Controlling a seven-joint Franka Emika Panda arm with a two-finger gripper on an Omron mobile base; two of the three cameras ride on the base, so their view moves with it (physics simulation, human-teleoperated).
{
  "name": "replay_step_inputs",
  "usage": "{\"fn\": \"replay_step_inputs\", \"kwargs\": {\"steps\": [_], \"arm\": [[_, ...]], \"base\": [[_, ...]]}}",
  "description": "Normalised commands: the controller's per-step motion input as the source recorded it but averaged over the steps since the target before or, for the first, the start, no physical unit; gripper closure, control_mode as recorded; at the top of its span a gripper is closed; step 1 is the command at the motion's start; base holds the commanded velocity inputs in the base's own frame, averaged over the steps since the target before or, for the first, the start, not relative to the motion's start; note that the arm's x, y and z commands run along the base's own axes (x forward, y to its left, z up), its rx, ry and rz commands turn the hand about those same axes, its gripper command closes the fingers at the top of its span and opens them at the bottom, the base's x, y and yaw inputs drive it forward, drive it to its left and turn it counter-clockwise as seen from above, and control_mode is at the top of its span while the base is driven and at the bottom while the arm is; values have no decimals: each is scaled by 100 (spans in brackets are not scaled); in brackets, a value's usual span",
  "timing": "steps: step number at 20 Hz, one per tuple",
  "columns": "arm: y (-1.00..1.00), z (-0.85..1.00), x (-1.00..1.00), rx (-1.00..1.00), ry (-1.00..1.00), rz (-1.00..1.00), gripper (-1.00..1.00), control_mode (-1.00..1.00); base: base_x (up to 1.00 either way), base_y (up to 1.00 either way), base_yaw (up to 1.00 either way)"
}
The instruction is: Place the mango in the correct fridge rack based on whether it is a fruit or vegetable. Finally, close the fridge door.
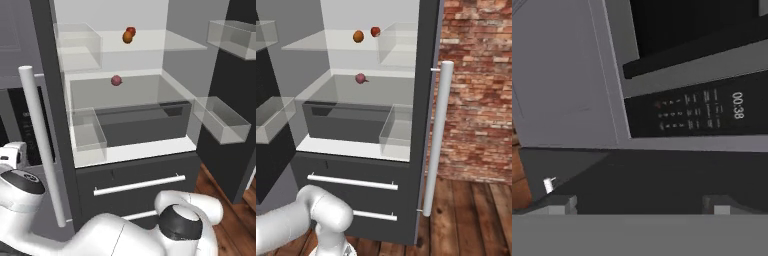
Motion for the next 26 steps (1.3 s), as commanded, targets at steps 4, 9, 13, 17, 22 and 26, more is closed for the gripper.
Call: {"fn": "replay_step_inputs", "kwargs": {"steps": [4, 9, 13, 17, 22, 26], "arm": [[21, -26, 58, -9, 0, -4, -100, -100], [-34, -30, 75, 0, 2, -8, -100, -100], [-85, -5, 31, 0, 0, -2, -100, -100], [-100, 0, 0, 0, -3, 0, -100, -100], [-100, 0, 0, 0, -5, 0, -100, -100], [-100, 0, 0, 0, -4, 0, -100, -100]], "base": [[0, 0, 0], [0, 0, 0], [0, 0, 0], [0, 0, 0], [0, 0, 0], [0, 0, 0]]}}
